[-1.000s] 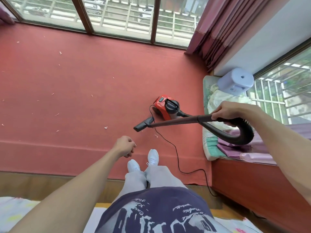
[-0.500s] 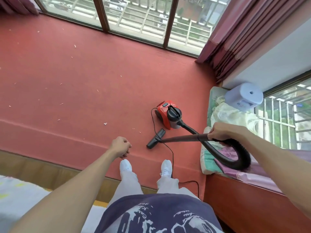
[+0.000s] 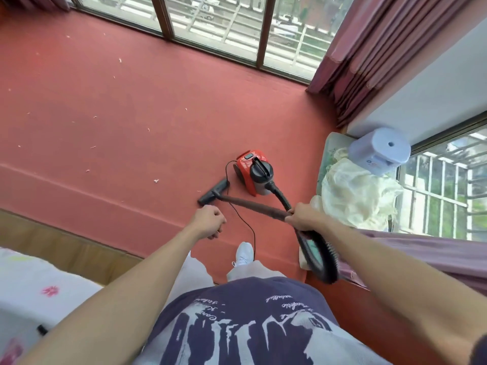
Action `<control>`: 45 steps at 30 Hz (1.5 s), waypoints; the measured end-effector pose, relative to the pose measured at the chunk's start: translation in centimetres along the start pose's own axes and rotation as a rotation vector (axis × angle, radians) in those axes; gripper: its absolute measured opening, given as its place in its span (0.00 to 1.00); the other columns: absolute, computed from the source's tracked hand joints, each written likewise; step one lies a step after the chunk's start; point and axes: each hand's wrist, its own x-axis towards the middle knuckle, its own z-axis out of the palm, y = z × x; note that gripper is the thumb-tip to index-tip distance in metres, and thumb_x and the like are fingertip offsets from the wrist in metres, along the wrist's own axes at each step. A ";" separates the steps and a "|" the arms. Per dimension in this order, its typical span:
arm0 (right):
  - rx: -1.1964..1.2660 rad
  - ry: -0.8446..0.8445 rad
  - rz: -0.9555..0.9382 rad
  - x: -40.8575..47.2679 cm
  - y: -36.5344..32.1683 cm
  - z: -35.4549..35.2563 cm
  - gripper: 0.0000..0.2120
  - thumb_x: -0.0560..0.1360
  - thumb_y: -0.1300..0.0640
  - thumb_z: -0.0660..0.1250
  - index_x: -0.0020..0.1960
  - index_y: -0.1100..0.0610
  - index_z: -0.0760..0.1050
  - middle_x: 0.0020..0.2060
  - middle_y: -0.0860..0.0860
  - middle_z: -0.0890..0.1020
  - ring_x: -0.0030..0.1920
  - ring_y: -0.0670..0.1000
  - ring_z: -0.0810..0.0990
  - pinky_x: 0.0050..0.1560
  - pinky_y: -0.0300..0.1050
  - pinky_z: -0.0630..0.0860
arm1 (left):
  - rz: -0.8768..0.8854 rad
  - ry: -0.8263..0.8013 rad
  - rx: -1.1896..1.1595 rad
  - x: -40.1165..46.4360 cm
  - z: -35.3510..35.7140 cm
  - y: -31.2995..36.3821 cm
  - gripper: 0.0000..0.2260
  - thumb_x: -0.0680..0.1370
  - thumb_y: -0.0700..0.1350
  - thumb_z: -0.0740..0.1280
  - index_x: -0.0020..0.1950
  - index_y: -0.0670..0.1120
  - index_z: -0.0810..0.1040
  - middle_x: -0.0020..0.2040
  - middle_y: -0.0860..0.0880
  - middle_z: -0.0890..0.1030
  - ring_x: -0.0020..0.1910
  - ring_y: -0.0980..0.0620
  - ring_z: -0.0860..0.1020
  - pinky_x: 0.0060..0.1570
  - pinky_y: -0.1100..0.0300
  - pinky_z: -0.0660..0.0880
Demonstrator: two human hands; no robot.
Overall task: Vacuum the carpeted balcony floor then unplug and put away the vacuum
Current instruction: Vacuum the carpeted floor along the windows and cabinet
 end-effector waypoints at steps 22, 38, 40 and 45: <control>0.252 -0.110 -0.064 -1.3 -2.8 6.6 0.11 0.72 0.58 0.61 0.53 0.60 0.71 0.36 0.54 0.81 0.26 0.52 0.79 0.30 0.44 0.79 | -0.099 0.042 -0.069 -3.7 3.2 -3.4 0.07 0.76 0.38 0.61 0.40 0.43 0.77 0.32 0.46 0.79 0.27 0.49 0.76 0.25 0.64 0.72; 0.074 -0.058 -0.055 -4.4 -1.9 3.9 0.12 0.67 0.52 0.68 0.46 0.58 0.82 0.31 0.52 0.80 0.32 0.53 0.78 0.35 0.42 0.74 | -0.223 0.091 -0.490 -7.6 3.0 -12.6 0.08 0.79 0.36 0.59 0.50 0.36 0.77 0.35 0.42 0.77 0.29 0.47 0.75 0.30 0.59 0.73; 0.125 -0.039 -0.047 -4.5 -2.7 5.5 0.10 0.69 0.53 0.69 0.46 0.58 0.81 0.32 0.53 0.80 0.31 0.53 0.78 0.35 0.42 0.74 | -0.209 0.094 -0.533 -7.9 3.0 -12.9 0.08 0.79 0.37 0.60 0.50 0.36 0.77 0.35 0.42 0.77 0.29 0.47 0.75 0.31 0.58 0.73; 0.322 -0.010 -0.059 -3.9 -7.2 10.4 0.07 0.71 0.55 0.67 0.43 0.58 0.78 0.27 0.52 0.80 0.26 0.54 0.78 0.32 0.44 0.77 | -0.179 0.084 -0.579 -8.7 3.1 -13.0 0.06 0.78 0.37 0.60 0.48 0.38 0.77 0.33 0.44 0.77 0.28 0.48 0.74 0.28 0.61 0.70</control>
